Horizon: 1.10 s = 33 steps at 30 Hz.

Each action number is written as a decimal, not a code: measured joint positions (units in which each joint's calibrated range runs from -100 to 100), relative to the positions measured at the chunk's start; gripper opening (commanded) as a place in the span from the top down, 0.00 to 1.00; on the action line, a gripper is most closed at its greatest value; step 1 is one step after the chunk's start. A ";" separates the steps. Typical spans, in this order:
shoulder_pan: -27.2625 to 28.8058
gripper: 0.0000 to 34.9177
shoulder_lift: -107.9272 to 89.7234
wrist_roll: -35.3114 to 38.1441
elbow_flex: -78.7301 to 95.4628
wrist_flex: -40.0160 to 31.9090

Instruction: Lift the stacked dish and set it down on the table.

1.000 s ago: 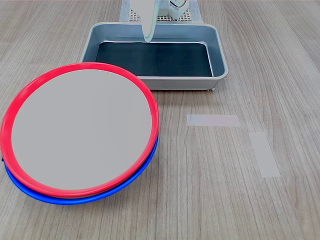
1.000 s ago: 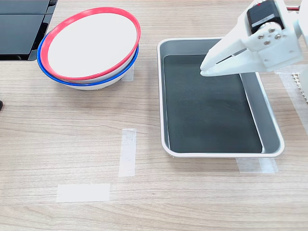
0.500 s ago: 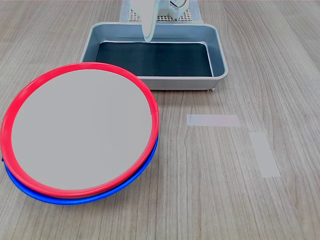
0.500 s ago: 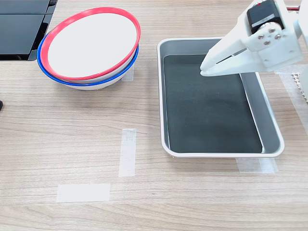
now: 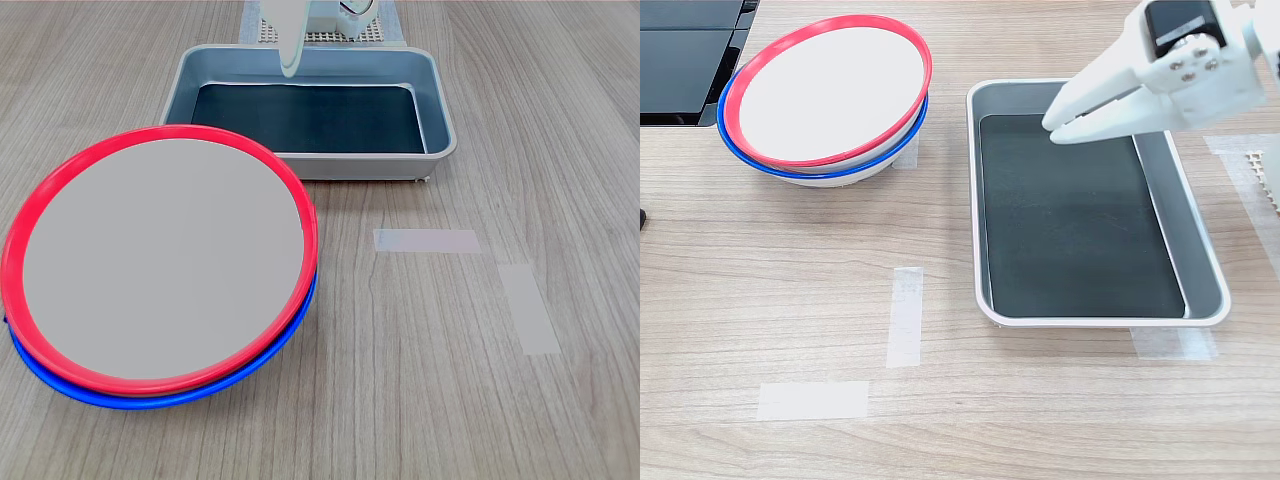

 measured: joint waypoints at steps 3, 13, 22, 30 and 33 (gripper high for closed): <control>1.68 0.64 15.94 0.73 -12.07 -0.16; 4.25 0.47 56.44 2.93 -45.83 0.16; 5.93 0.49 70.59 4.20 -56.53 0.16; 6.55 0.56 76.04 3.57 -63.16 0.41; 7.43 0.57 78.18 3.42 -66.33 0.73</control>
